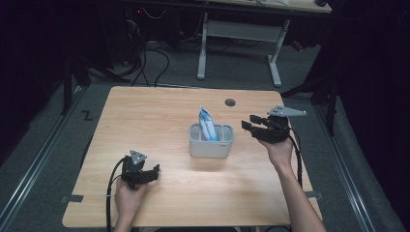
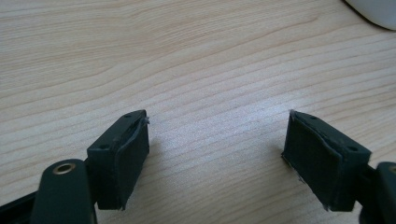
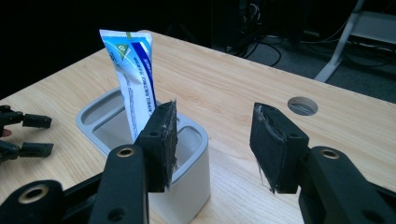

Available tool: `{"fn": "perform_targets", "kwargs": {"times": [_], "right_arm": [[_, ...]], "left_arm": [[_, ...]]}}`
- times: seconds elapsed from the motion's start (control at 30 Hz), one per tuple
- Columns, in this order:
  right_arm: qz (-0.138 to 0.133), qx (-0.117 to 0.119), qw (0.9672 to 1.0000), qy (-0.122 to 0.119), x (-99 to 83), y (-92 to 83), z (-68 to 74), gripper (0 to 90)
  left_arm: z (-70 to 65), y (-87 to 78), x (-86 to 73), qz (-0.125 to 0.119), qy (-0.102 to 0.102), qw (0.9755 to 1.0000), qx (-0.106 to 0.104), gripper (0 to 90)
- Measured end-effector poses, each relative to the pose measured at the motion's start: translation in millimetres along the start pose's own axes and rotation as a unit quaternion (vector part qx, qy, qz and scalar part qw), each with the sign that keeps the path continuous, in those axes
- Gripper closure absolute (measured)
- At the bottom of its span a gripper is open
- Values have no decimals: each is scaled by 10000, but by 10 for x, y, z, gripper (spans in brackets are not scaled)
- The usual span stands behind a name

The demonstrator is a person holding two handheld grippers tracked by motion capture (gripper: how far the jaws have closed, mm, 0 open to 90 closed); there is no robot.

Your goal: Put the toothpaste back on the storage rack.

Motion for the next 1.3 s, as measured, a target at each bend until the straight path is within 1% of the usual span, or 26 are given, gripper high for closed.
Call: {"fn": "perform_targets", "kwargs": {"times": [0.23, 0.37, 0.5, 0.67, 0.83, 1.07, 1.17, 1.3], "right_arm": [[-51, -27, 9999, 121, -37, -78, -60, 514], [-71, -43, 9999, 143, -64, -120, -102, 514], [-161, -80, 9995, 274, -97, -199, -166, 514], [-178, -113, 9992, 335, -132, -237, -217, 516], [-193, -63, 9989, 419, -165, -298, -230, 517], [-251, -81, 9985, 490, -216, -378, -276, 517], [-272, -34, 9980, 566, -237, -407, -295, 517], [-317, -37, 9975, 629, -272, -457, -321, 517]], "left_arm": [[0, 0, 0, -1, -2, 10000, 0, 225], [0, 0, 0, 0, -1, 10000, 1, 226], [0, 0, 0, 0, -2, 10000, 0, 226], [0, 0, 0, 0, -2, 10000, 1, 226], [0, 0, 0, 0, -1, 10000, 2, 226], [0, 0, 0, 0, -2, 10000, 2, 226], [0, 0, 0, -1, -3, 10000, 2, 226], [-1, 0, 0, -1, -3, 10000, 2, 226]]}}
Point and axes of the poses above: each handheld gripper's, and its own axes: y roughly forward along the jaws, x roughly out of its top, z roughly to its left, the point moved 7 cm from there along y, roughly forward along the jaws, and after that the axes turned 10 degrees about y, right-handed, at the moved point
